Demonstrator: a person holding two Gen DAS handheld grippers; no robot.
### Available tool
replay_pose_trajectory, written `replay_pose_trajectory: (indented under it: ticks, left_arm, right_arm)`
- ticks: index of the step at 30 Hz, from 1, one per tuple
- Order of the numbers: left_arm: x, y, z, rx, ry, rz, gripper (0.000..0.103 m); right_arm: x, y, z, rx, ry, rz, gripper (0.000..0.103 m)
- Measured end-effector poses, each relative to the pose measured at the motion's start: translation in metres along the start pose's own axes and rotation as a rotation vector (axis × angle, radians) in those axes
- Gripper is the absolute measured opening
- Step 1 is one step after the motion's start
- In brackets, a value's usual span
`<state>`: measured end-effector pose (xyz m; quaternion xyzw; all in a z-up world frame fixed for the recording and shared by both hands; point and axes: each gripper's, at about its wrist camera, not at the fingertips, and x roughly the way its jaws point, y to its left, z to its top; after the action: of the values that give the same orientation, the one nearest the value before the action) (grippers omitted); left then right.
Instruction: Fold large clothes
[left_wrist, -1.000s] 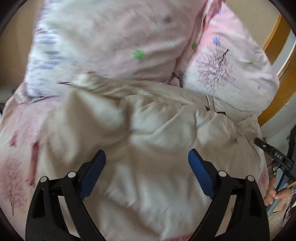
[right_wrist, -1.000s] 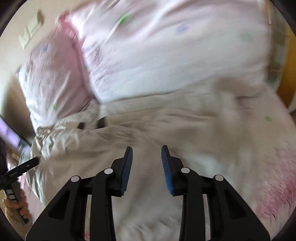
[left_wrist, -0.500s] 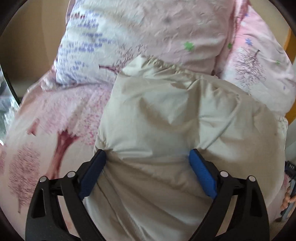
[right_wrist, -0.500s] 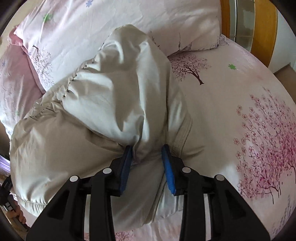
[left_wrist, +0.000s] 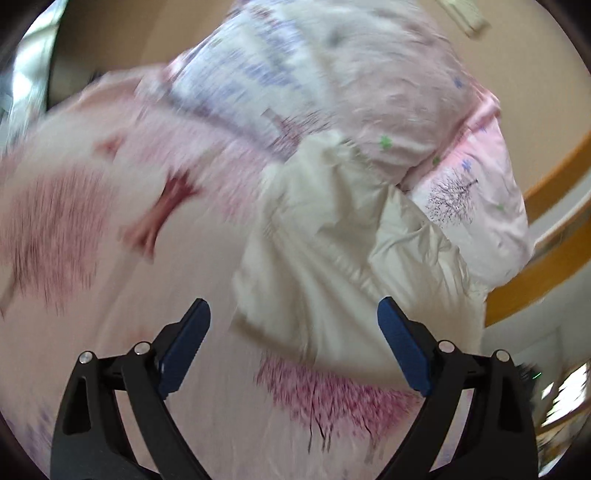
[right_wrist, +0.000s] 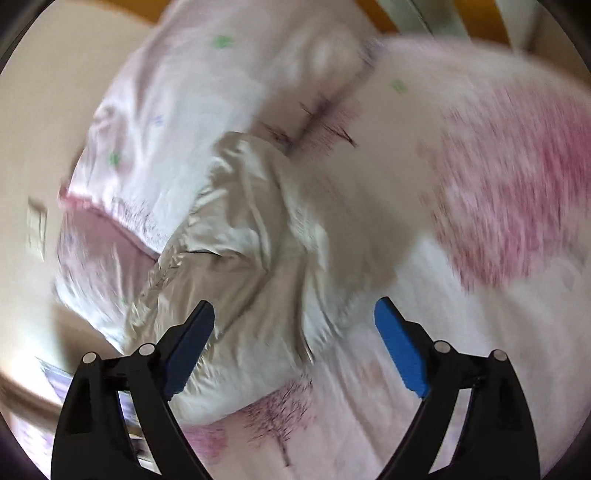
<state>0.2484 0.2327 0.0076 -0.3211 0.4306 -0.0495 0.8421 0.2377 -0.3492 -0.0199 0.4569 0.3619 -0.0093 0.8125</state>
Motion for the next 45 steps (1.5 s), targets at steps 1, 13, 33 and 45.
replay_pose_trajectory:
  ticks: [1, 13, 33, 45]
  left_arm:
    - [0.001, 0.004, -0.002, -0.036, 0.013, -0.02, 0.091]
    - [0.037, 0.008, -0.014, -0.249, 0.02, -0.151, 0.09]
    - [0.061, 0.032, 0.002, -0.417, -0.06, -0.263, 0.038]
    - [0.018, 0.023, 0.007, -0.339, -0.118, -0.325, 0.029]
  right_arm:
    - [0.006, -0.011, -0.002, 0.074, 0.028, 0.019, 0.09]
    - [0.036, -0.03, 0.001, 0.246, 0.062, 0.105, 0.085]
    - [0.036, -0.024, 0.004, 0.183, -0.008, 0.242, 0.032]
    - [0.001, 0.008, -0.008, 0.065, -0.027, 0.303, 0.027]
